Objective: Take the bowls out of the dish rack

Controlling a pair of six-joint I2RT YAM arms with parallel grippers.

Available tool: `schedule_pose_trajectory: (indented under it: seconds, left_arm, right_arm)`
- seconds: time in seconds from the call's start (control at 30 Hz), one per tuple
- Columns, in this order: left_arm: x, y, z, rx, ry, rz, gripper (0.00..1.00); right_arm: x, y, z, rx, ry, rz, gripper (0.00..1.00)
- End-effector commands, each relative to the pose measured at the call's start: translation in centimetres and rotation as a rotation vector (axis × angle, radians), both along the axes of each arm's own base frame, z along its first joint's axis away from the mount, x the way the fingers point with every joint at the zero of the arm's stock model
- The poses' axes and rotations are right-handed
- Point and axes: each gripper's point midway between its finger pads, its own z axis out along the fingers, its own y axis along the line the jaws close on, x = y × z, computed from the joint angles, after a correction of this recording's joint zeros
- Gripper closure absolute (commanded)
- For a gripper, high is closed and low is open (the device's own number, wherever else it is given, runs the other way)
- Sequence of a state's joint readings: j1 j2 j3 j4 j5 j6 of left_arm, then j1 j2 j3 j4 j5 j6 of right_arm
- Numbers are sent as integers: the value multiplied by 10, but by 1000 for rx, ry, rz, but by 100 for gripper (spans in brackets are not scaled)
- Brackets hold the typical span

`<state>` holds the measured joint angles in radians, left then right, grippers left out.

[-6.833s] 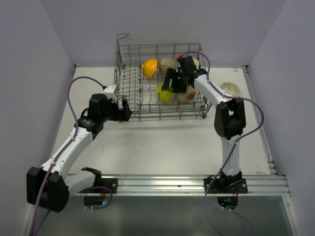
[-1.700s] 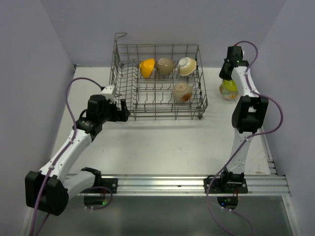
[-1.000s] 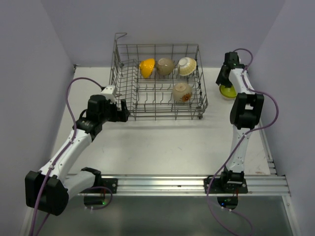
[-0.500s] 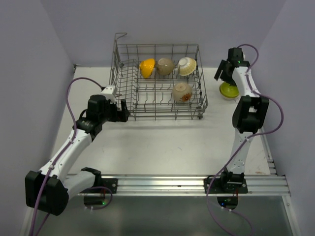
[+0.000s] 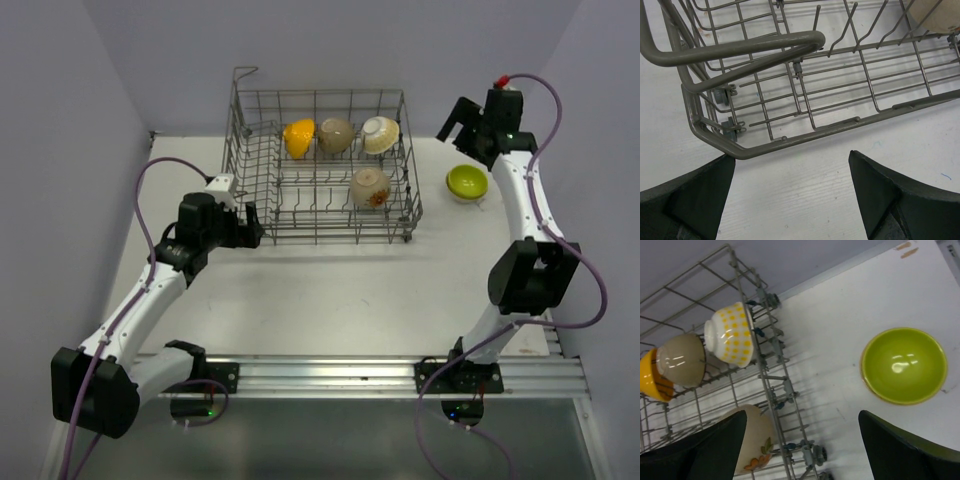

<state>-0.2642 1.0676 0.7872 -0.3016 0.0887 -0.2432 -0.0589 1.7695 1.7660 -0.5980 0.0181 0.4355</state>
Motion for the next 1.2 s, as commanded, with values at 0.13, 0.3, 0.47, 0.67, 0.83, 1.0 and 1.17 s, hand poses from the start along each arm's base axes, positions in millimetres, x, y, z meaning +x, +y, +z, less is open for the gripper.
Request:
schedule_pose_trajectory:
  seconds: [0.13,0.3,0.47,0.67,0.83,1.0,1.17]
  left_arm:
    - [5,-10,8,-25,-44,-41,0]
    - [5,-11,6,-25,-39,-44,0]
    - [5,-11,7,-24,-41,-45,0]
    - [5,-12,6,-26,-36,-50,0]
    - [5,-14,6,-34,-37,-58,0]
    - [5,-15,8,-40,-41,-64,0]
    - [4,-16,7,-44,-37,-70,0]
  right_arm:
    - [-1,100,47,165,-151,342,1]
    - [-3,152,14,177,-39,495,2]
    - [1,175,-26,200,79,530,1]
    - [9,176,-78,205,192,505,1]
    - [7,175,-101,199,268,493,1]
    - [2,174,-109,188,318,487,1]
    - [-1,169,-98,141,306,482,2]
